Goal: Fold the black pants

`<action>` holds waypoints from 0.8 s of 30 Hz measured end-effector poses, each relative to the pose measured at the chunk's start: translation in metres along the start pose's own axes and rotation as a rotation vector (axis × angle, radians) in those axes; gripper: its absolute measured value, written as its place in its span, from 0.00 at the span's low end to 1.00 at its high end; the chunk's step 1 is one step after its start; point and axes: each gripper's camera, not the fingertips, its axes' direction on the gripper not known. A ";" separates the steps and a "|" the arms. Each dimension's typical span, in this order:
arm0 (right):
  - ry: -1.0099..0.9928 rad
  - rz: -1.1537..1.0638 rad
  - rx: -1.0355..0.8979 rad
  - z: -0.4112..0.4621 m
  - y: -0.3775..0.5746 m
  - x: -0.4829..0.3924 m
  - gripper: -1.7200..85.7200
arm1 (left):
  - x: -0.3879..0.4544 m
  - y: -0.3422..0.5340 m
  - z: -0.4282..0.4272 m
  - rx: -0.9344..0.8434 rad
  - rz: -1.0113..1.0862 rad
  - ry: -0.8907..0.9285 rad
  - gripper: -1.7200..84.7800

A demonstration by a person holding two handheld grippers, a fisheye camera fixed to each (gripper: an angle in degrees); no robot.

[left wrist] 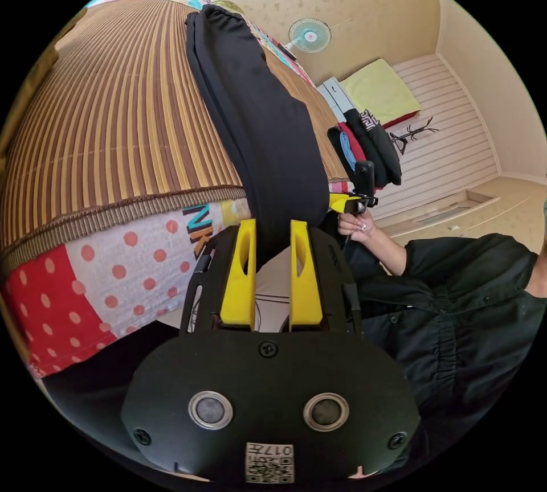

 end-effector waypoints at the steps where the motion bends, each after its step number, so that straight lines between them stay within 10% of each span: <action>1: -0.007 0.003 -0.001 -0.001 0.001 0.000 0.13 | 0.004 -0.001 0.002 -0.013 0.025 -0.014 0.12; 24: 0.045 -0.004 0.010 0.023 -0.003 -0.050 0.12 | 0.020 -0.003 0.009 0.029 0.125 -0.017 0.12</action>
